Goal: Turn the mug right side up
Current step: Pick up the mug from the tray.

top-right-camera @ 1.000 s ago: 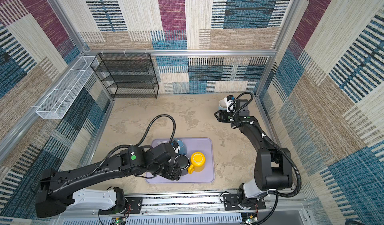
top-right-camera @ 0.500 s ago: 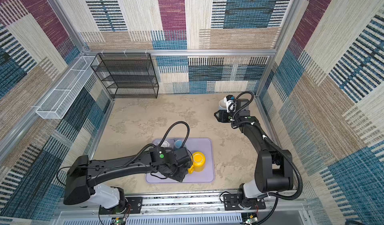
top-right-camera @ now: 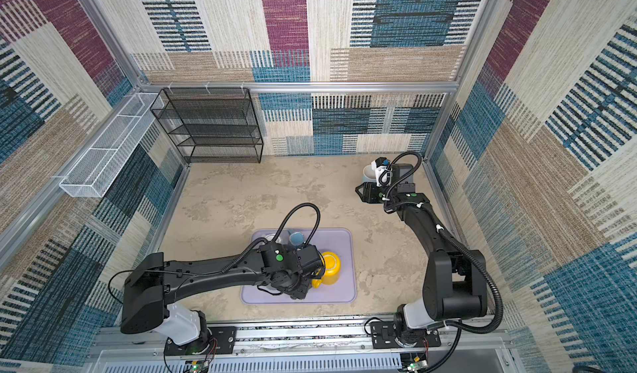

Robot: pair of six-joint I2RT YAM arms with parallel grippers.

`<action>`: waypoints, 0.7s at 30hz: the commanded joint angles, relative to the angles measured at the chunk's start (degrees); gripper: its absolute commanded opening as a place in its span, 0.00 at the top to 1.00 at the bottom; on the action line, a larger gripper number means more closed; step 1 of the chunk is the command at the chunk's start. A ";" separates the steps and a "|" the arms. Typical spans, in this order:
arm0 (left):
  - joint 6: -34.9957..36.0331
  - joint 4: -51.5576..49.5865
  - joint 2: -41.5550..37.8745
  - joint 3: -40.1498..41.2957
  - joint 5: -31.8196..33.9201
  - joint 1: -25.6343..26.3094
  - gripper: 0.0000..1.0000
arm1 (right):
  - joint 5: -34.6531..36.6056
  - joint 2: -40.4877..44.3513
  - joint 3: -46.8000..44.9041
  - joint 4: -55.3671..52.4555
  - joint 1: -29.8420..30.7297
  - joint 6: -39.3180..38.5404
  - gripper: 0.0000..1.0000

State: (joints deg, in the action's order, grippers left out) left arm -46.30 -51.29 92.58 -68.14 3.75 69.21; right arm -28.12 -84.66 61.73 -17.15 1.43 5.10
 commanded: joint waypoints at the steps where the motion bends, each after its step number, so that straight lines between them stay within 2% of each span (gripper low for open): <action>1: 1.33 -0.46 0.65 -0.56 2.61 -0.13 0.61 | 0.23 0.45 0.49 -0.01 0.10 -0.36 0.40; 9: 2.83 -0.34 1.59 -0.26 4.29 -1.44 0.63 | 0.58 1.28 0.26 -0.34 0.11 -0.10 0.40; 13: 3.93 0.37 2.46 -0.44 4.20 -1.78 0.71 | 0.70 1.52 0.45 -0.67 0.10 -0.09 0.41; 17: 4.98 0.55 3.20 -0.71 4.12 -1.89 0.73 | 0.85 1.82 0.62 -0.94 0.15 -0.01 0.41; 21: 5.65 0.61 3.28 -0.81 3.96 -2.13 0.86 | 1.23 2.13 0.59 -1.14 0.15 0.08 0.41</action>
State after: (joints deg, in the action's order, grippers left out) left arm -42.35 -51.07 95.77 -68.53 7.14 67.24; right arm -27.86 -83.09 61.87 -17.93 1.43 5.13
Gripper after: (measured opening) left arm 0.162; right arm 0.587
